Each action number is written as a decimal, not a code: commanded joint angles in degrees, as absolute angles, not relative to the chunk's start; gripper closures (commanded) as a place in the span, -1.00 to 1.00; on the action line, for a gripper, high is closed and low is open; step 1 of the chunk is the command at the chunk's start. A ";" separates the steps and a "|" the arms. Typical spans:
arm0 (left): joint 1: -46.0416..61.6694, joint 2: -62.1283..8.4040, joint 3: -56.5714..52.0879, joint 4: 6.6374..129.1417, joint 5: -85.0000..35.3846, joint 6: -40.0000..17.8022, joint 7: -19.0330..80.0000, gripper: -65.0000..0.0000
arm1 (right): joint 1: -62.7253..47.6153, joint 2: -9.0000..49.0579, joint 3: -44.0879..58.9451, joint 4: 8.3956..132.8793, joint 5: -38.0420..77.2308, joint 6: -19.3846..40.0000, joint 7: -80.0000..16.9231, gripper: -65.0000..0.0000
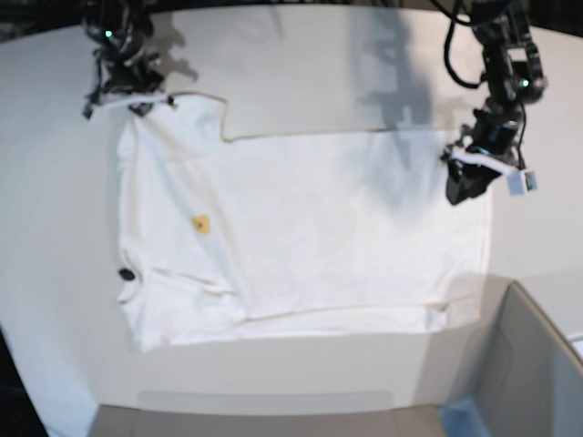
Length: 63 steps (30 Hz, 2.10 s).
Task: Layout the t-shirt on the table in an organized manner, then fold the t-shirt properly
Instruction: 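Move both grippers to the shirt's shoulder corners and grasp them, then lift the shirt by its corners with both grippers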
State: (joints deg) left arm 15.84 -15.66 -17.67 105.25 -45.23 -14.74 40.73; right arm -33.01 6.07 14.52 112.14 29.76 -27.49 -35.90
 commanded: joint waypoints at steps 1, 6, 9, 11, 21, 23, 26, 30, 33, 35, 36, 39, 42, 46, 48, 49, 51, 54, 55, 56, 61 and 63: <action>15.52 -15.96 -18.07 106.15 -45.93 -15.08 40.48 0.22 | -33.19 6.11 14.55 113.10 29.58 -27.30 -34.77 1.00; 15.43 -16.04 -19.82 104.57 -45.93 -15.08 41.10 0.21 | -33.19 6.90 14.64 113.01 29.58 -27.30 -34.77 1.00; 15.25 -15.52 -23.16 102.20 -46.64 -15.08 41.01 0.12 | -33.27 7.78 14.64 113.01 29.58 -27.30 -34.77 1.00; 15.16 -14.11 -27.30 99.74 -48.57 -15.08 41.10 0.06 | -33.27 8.13 14.64 112.75 29.58 -27.30 -34.77 1.00; 15.16 -14.90 -31.69 92.00 -52.26 -19.30 42.42 0.04 | -33.36 9.27 14.64 110.55 29.58 -27.30 -34.59 1.00; 15.08 -14.90 -32.04 90.77 -52.26 -21.67 44.53 0.04 | -33.36 9.27 14.64 110.55 29.58 -27.30 -34.68 1.00; 14.99 -14.90 -33.36 87.60 -52.26 -22.02 44.62 0.04 | -33.36 9.27 14.64 110.55 29.58 -27.30 -34.68 1.00; 13.93 -14.99 -36.97 84.53 -52.18 -22.11 45.05 0.04 | -33.63 9.36 14.64 110.55 29.58 -27.30 -34.68 1.00; 14.02 -15.08 -38.73 84.70 -52.18 -22.11 45.41 0.04 | -33.63 9.71 14.64 110.55 29.58 -27.21 -34.68 1.00; 14.02 -15.16 -38.81 84.70 -52.18 -22.11 45.41 0.04 | -33.63 10.24 14.55 110.55 29.58 -27.21 -34.68 1.00; 14.02 -15.16 -38.81 84.79 -52.18 -22.11 45.41 0.04 | -33.63 10.24 14.55 110.55 29.58 -27.21 -34.68 1.00; 14.11 -15.16 -38.20 84.79 -51.91 -22.11 45.58 0.04 | -33.63 10.42 14.55 110.55 29.67 -27.21 -34.68 1.00; 14.11 -15.08 -37.49 84.70 -50.95 -22.20 49.27 0.04 | -33.54 10.42 14.55 110.55 29.76 -27.21 -34.68 1.00; 14.11 -15.16 -36.00 85.32 -49.71 -22.20 52.97 0.04 | -33.45 10.42 14.55 110.73 29.76 -27.21 -34.68 1.00; 14.90 -15.16 -36.00 86.81 -49.71 -22.20 54.46 0.04 | -33.36 10.42 14.55 110.73 29.85 -27.21 -34.77 1.00; 15.69 -15.08 -36.00 87.87 -49.71 -22.20 55.16 0.04 | -33.27 10.42 14.55 110.73 29.85 -27.21 -34.77 1.00; 16.13 -14.90 -35.91 89.80 -49.71 -22.20 56.13 0.04 | -33.27 10.42 14.55 110.73 29.85 -27.21 -34.77 1.00; 16.22 -14.90 -33.63 91.38 -49.71 -22.20 57.54 0.05 | -33.27 10.42 14.37 110.73 29.85 -27.21 -34.77 1.00; 16.22 -14.90 -32.57 91.47 -49.71 -22.20 57.63 0.05 | -33.19 10.42 14.37 110.73 29.85 -27.21 -34.77 1.00; 16.22 -14.90 -32.13 91.47 -49.71 -22.20 57.45 0.05 | -33.19 10.42 14.37 110.73 29.85 -27.21 -34.77 1.00; 16.13 -13.32 -31.69 91.47 -49.71 -22.20 57.36 0.05 | -32.84 10.42 14.37 110.73 29.85 -27.21 -34.77 1.00; 15.96 -12.79 -31.08 91.47 -49.71 -22.20 57.27 0.05 | -32.84 10.42 14.37 110.73 29.85 -27.21 -34.77 1.00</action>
State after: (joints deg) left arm 15.99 -12.47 -31.35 90.85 -49.76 -22.33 56.31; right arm -32.56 9.96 14.26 110.13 29.98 -27.09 -34.96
